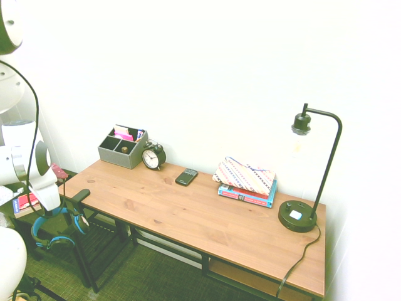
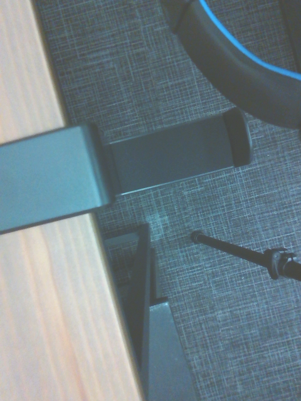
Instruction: Hang the headphone
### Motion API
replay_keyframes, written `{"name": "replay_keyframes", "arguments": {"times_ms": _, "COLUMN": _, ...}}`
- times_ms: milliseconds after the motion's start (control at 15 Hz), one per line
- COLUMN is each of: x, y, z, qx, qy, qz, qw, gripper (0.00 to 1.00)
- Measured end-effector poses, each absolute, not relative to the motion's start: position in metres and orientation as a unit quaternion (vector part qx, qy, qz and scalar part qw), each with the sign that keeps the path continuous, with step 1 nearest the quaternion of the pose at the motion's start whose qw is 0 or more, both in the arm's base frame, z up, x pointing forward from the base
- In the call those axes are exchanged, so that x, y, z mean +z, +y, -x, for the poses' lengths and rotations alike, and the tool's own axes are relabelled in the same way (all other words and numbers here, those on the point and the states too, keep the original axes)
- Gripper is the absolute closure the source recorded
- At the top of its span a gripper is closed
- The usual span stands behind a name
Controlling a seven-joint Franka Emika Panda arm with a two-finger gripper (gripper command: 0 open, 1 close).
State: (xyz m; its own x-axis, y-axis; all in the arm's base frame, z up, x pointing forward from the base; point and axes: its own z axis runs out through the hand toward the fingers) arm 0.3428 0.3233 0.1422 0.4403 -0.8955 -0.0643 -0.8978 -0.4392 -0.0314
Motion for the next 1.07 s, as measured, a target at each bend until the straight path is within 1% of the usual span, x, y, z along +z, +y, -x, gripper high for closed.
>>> {"name": "replay_keyframes", "arguments": {"times_ms": 267, "x": 0.102, "y": 0.346, "z": -0.352, "qx": 0.02, "qy": 0.538, "qz": 0.842, "qw": 0.028, "gripper": 1.0}}
{"name": "replay_keyframes", "arguments": {"times_ms": 333, "x": 0.097, "y": 0.346, "z": -0.357, "qx": 0.016, "qy": 0.539, "qz": 0.842, "qw": 0.025, "gripper": 0.0}}
{"name": "replay_keyframes", "arguments": {"times_ms": 733, "x": 0.076, "y": 0.343, "z": -0.374, "qx": 0.019, "qy": 0.533, "qz": 0.846, "qw": 0.011, "gripper": 0.0}}
{"name": "replay_keyframes", "arguments": {"times_ms": 1067, "x": 0.075, "y": 0.342, "z": -0.389, "qx": 0.018, "qy": 0.542, "qz": 0.84, "qw": 0.005, "gripper": 0.0}}
